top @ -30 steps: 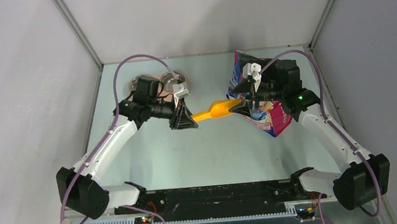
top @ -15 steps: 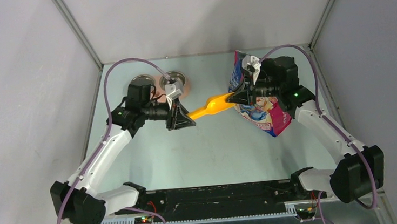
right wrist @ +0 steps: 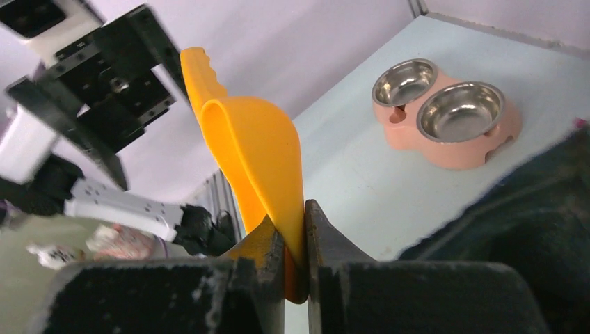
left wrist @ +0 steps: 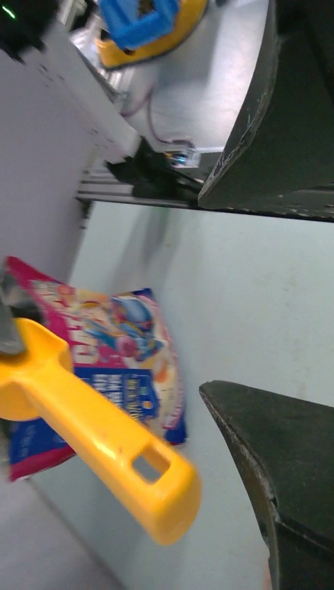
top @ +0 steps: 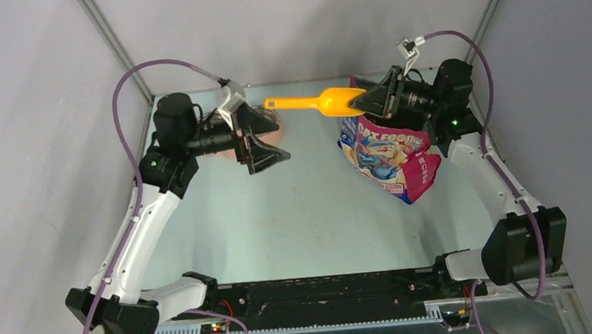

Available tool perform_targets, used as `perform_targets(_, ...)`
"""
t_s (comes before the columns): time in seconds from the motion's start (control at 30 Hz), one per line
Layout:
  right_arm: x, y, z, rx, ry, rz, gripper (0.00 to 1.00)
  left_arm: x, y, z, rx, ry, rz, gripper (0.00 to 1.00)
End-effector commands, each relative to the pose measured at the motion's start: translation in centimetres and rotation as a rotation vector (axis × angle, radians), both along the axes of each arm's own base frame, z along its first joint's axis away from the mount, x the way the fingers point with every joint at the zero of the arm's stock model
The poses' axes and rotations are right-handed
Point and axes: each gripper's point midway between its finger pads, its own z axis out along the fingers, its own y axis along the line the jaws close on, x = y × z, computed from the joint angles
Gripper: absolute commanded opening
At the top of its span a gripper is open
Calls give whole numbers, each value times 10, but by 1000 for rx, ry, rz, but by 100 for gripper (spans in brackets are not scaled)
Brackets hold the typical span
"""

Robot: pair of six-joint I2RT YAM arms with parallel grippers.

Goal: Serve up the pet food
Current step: Adjust the spatula.

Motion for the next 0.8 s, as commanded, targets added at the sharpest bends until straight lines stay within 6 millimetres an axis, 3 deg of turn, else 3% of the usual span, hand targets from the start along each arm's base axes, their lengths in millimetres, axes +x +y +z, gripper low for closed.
perform_targets(0.0,11,-7,24,105,106,-18,0,13,-12,34,-177,144,39,100)
perform_targets(0.03,13,-9,22,100,104,-31,0,14,-15,47,-247,172,38,100)
perform_targets(0.07,12,-9,20,85,98,-39,0,19,-17,33,-264,227,58,100)
perform_targets(0.1,12,-10,19,80,97,-43,0,19,-18,42,-317,255,55,100)
perform_targets(0.13,11,-10,18,72,93,-43,0,23,-18,32,-329,298,77,100)
perform_targets(0.4,1,-23,21,24,29,-72,0,51,1,20,-445,441,230,100)
perform_targets(0.53,7,-26,8,-15,32,-114,0,55,5,15,-453,458,248,100)
perform_targets(0.77,6,-8,-13,-36,78,-22,0,53,2,11,-434,473,230,100)
